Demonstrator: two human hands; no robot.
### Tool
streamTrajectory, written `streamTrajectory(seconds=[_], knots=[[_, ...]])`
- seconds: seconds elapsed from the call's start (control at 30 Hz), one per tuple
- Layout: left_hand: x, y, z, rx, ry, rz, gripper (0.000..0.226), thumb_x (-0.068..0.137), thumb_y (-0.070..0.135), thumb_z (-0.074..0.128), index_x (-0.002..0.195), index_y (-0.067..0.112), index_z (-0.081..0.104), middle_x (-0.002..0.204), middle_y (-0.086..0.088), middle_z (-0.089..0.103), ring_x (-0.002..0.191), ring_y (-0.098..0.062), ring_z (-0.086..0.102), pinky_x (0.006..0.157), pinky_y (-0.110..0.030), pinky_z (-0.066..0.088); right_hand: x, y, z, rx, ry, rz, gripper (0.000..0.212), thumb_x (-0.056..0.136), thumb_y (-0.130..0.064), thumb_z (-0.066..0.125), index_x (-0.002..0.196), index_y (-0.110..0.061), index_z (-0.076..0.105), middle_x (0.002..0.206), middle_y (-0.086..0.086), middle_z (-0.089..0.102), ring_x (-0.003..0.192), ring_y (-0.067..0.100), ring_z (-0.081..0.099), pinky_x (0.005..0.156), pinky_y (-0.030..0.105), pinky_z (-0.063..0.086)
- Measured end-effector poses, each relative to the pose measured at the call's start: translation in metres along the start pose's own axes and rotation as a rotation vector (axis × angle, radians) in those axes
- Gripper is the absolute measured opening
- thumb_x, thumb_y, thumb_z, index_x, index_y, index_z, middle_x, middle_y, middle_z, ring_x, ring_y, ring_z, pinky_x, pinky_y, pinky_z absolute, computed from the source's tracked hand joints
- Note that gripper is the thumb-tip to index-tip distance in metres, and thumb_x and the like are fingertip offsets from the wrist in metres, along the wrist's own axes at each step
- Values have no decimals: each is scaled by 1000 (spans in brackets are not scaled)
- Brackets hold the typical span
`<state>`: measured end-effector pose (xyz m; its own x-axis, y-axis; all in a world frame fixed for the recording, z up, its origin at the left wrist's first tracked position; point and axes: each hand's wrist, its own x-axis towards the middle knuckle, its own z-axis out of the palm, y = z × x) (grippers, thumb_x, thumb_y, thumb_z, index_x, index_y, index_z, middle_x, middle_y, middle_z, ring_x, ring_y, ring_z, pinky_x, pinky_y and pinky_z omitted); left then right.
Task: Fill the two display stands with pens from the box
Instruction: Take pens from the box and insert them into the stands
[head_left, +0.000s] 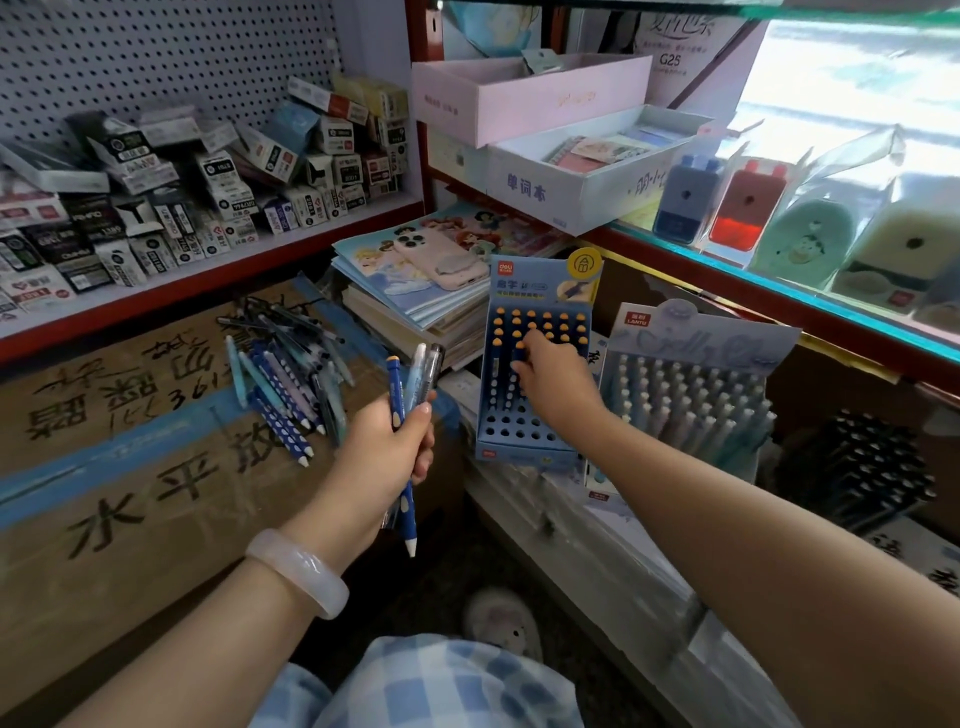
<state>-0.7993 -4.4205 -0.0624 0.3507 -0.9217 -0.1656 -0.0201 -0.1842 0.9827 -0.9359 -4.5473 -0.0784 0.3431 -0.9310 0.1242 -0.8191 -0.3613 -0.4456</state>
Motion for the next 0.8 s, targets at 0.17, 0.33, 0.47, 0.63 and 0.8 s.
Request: streamTrajectory(seconds=[0.17, 0.33, 0.47, 0.63, 0.8], knots=[[0, -1, -1, 30, -34, 42, 12, 98, 12, 40, 105, 11, 51, 63, 0, 36, 41, -4, 35, 38, -15, 29, 2, -6, 6, -35, 5, 50, 24, 99, -20, 44, 118, -5, 45, 97, 16, 63, 80, 31, 60, 59, 35, 42], [5, -7, -8, 305, 67, 156, 12, 98, 20, 41, 108, 17, 48, 63, 1, 41, 54, -14, 43, 53, -28, 35, -8, -23, -9, -39, 72, 85, 27, 96, -29, 52, 113, -9, 46, 98, 9, 64, 86, 29, 62, 64, 37, 49], [5, -5, -6, 472, 144, 173, 7, 98, 26, 40, 106, 26, 41, 76, 5, 48, 67, -7, 46, 56, -26, 32, -34, -63, -22, 316, 11, -179, 19, 95, -31, 52, 100, -13, 59, 79, -4, 61, 72, 15, 61, 68, 31, 54], [6, -4, -6, 416, 116, 147, 24, 97, 25, 45, 121, 25, 44, 92, 10, 52, 92, -13, 52, 77, -32, 41, -46, -84, -20, 465, -200, -224, 22, 91, -29, 59, 100, -11, 68, 87, -1, 66, 75, 7, 57, 68, 21, 50], [-1, 0, -7, 473, 65, 163, 32, 95, 22, 49, 125, 27, 40, 102, 5, 53, 96, -17, 53, 81, -33, 42, -50, -80, -24, 654, -277, -86, 14, 92, -26, 59, 98, -14, 64, 81, -4, 60, 72, 8, 56, 65, 21, 49]])
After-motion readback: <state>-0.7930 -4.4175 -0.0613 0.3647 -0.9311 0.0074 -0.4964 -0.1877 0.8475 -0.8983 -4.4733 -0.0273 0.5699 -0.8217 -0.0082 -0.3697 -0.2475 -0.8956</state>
